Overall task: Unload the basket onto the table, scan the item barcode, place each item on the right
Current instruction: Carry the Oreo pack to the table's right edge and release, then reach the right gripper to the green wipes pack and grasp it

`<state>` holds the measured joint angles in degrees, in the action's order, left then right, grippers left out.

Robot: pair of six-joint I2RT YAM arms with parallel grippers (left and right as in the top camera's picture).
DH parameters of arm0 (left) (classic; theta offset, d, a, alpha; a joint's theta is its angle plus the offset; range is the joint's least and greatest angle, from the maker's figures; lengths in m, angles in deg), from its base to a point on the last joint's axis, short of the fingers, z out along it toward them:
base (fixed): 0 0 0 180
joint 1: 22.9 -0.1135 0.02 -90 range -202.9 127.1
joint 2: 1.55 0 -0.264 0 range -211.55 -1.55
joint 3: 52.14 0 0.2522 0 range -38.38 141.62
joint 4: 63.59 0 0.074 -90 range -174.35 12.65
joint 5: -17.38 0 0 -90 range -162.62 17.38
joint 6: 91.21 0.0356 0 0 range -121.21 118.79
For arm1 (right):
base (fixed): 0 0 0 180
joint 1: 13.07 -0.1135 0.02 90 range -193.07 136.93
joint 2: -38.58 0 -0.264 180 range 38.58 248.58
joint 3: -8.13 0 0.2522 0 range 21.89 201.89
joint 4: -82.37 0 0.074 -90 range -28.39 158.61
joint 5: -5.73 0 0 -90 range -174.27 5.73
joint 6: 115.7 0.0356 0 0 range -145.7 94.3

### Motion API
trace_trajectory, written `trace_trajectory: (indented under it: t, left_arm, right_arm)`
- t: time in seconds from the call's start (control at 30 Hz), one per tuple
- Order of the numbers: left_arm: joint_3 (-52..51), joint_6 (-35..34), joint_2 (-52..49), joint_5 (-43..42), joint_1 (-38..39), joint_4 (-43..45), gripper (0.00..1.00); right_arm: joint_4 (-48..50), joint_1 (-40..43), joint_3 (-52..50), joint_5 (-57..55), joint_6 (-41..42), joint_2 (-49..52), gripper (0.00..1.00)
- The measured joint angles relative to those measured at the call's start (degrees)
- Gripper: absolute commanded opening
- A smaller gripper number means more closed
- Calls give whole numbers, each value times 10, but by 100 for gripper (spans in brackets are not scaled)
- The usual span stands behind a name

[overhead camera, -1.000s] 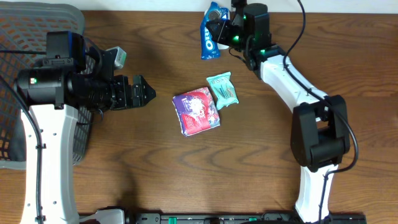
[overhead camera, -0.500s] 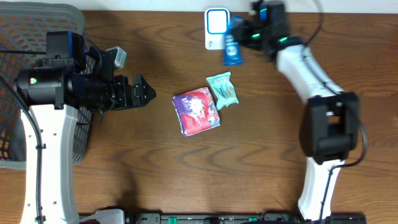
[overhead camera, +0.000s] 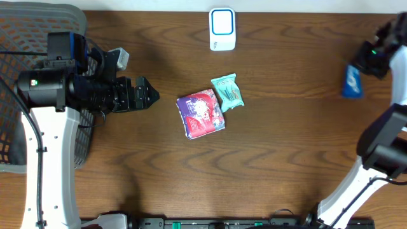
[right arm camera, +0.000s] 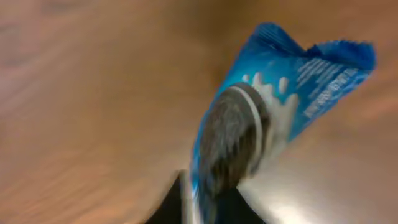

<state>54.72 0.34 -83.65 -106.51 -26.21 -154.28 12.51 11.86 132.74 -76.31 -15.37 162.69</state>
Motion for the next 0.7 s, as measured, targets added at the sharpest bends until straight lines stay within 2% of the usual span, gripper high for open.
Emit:
trace_trajectory:
  t: [0.03,0.07,0.1,0.27,0.37,0.43,0.53,0.63,0.7]
  left_arm:
    - [0,0,0,0,0,0,98]
    - [0,0,0,0,0,0,98]
    - [0,0,0,0,0,0,98]
    - [0,0,0,0,0,0,98]
    - [0,0,0,0,0,0,98]
    - [0,0,0,0,0,0,98]
    - [0,0,0,0,0,0,98]
    - [0,0,0,0,0,0,98]
    - [0,0,0,0,0,0,98]
  right_arm:
    - [-2,8,-4,-12,-6,0,80]
    - [-3,20,-10,-25,-12,0,89]
    - [-3,28,-15,-32,-15,0,91]
    - [-5,57,-38,-39,-21,0,90]
    - [-7,56,-40,-7,-22,0,84]
    - [-11,48,-40,24,-23,0,75]
    - [-20,28,-40,64,-24,0,69]
    - [-40,-2,-40,91,-23,0,69]
    - [-49,-28,-42,103,-23,0,73]
